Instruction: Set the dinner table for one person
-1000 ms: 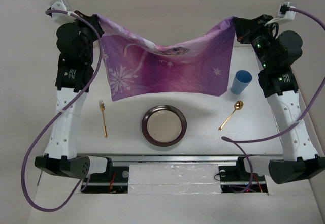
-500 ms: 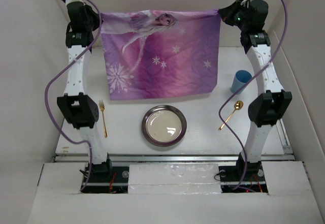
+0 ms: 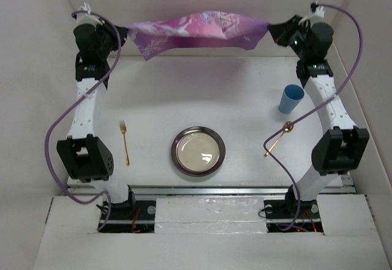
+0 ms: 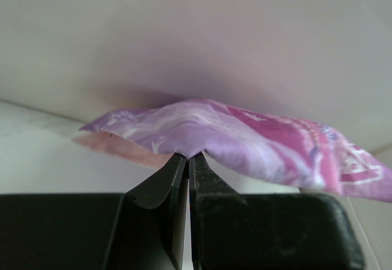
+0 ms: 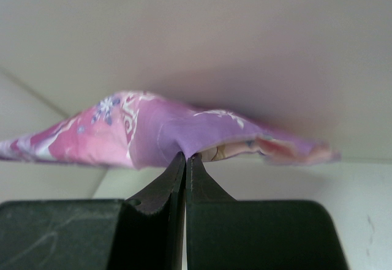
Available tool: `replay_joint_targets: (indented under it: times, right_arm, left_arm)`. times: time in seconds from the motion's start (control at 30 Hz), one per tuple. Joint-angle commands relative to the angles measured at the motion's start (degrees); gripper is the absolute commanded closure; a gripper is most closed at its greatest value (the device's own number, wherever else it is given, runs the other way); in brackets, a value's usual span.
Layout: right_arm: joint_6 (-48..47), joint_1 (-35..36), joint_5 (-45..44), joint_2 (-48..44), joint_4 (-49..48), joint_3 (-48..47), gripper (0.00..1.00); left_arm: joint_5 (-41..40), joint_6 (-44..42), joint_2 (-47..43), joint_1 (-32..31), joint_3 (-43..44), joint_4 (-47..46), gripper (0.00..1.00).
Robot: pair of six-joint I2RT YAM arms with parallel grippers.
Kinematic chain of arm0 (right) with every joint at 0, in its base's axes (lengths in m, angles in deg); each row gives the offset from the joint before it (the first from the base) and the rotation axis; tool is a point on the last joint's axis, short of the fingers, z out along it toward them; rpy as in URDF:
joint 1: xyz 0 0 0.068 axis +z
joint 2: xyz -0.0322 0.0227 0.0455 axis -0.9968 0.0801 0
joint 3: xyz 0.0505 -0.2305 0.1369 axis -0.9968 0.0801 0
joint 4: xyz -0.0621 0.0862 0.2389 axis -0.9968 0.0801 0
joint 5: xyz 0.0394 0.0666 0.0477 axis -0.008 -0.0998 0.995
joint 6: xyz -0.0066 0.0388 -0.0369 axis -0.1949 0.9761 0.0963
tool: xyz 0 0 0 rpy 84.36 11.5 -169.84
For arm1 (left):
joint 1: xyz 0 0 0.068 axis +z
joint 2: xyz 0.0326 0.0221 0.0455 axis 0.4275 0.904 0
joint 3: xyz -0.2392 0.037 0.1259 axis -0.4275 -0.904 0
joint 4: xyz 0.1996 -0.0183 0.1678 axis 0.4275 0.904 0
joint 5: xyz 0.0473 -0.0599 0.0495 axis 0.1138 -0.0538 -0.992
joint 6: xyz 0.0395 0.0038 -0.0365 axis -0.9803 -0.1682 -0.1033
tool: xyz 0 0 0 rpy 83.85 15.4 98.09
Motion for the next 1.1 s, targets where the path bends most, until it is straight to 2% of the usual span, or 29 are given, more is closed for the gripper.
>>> replay_joint_targets:
  times: [0.0,0.03,0.13,0.23,0.47,0.67,0.83,0.9,0.93,0.97,1.0,1.03,1.07]
  right_arm:
    - [2.17,-1.39,5.95,-6.29,-17.91,22.16,1.0]
    - [3.3,-1.39,5.78,-8.92,-20.57,27.22,1.0]
    - [5.32,-1.39,6.13,-10.26,-28.05,42.41,1.0]
    - [6.91,-2.09,6.91,-8.86,-31.4,50.53,1.0]
    - [5.16,-2.09,7.98,-7.27,-28.52,57.41,1.0]
    - [4.19,-1.04,3.85,-9.3,-23.33,61.98,1.0]
    - [6.21,-0.51,2.71,-11.57,-23.67,67.42,1.0]
    - [6.74,-0.51,1.3,-13.07,-23.24,68.93,1.0]
    - [6.83,-0.51,0.34,-13.77,-22.97,69.89,0.99]
    - [6.91,-0.51,-0.02,-15.09,-22.53,70.07,0.86]
    - [6.92,-0.51,-0.72,-16.06,-20.88,70.16,0.78]
    - [6.92,-0.51,-1.68,-16.94,-20.08,70.16,0.6]
    - [6.83,0.01,-2.13,-19.29,-19.29,70.08,0.53]
  left_arm:
    - [1.79,1.79,-9.41,0.32,-15.72,-14.24,1.0]
    - [1.7,2.05,-12.38,0.32,-24.03,-15.57,1.0]
    - [0.39,2.32,-16.7,0.85,-37.5,-18.74,1.0]
    - [-0.76,1.19,-17.16,1.37,-44.74,-18.14,1.0]
    - [-1.02,4.34,-14.61,1.38,-53.46,-17.96,1.0]
    - [-7.6,4.52,-15.31,1.38,-57.86,-13.48,1.0]
    - [-11.04,7.94,-17.85,1.38,-61.73,-11.37,0.99]
    - [-13.22,8.91,-18.38,1.38,-61.91,-9.79,0.84]
    - [-14.11,9.17,-19.69,1.38,-61.91,-9.09,0.67]
    - [-14.73,9.61,-20.49,1.38,-61.91,-8.56,0.57]
    - [-15.6,10.22,-21.8,1.38,-62.17,-8.47,0.48]
    - [-15.7,11.1,-24.86,1.38,-62.7,-8.47,0.34]
    - [-17.7,11.46,-26.63,1.38,-62.96,-8.73,0.33]
